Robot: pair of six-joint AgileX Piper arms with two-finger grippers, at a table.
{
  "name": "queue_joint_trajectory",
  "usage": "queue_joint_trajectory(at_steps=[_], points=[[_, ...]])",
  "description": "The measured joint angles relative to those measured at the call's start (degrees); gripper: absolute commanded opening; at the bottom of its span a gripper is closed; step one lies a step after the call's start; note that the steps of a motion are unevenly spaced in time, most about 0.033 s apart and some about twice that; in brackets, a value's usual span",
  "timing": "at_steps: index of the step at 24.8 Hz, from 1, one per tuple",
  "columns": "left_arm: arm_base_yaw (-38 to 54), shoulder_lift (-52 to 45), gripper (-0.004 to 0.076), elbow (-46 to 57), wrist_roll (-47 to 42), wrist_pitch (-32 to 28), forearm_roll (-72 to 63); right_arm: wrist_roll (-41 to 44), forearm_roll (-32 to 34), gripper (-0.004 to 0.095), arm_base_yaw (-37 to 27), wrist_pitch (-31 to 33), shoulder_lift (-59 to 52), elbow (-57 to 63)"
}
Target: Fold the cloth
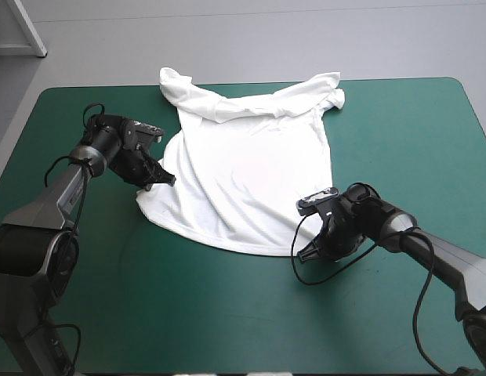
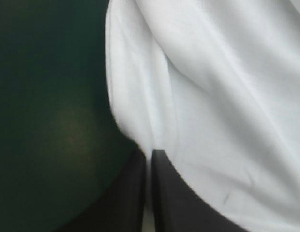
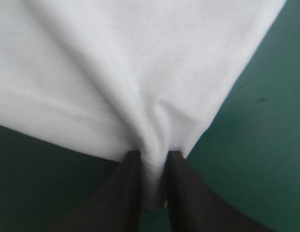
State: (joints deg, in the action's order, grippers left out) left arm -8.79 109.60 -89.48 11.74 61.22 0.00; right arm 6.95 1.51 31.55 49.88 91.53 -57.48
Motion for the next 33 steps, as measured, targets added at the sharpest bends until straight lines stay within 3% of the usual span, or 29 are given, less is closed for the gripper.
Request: queue_joint_trajectory(at_steps=[10, 16, 21, 33], points=[[0.0, -4.4, 0.0022, 0.24, -0.37, -2.81, -0.45, -0.56, 0.56, -0.0017, 0.11, -5.75, -0.1, -2.43], [0.0, -14.23, 0.0021, -3.85, -0.43, -2.79, -3.52, 0.76, 6.94, -0.0017, 0.1, 2.02, -5.57, -20.27], [0.0, -21.3, 0.0021, -17.47, -0.49, -0.32, -7.25, 0.61, 14.13, -0.0017, 0.1, 13.82, -6.23, -48.13], [0.0, -22.85, 0.0019, -49.69, -2.77, 8.03, -3.89, -4.71, 16.73, -0.0017, 0.1, 21.13, -7.39, -83.78]])
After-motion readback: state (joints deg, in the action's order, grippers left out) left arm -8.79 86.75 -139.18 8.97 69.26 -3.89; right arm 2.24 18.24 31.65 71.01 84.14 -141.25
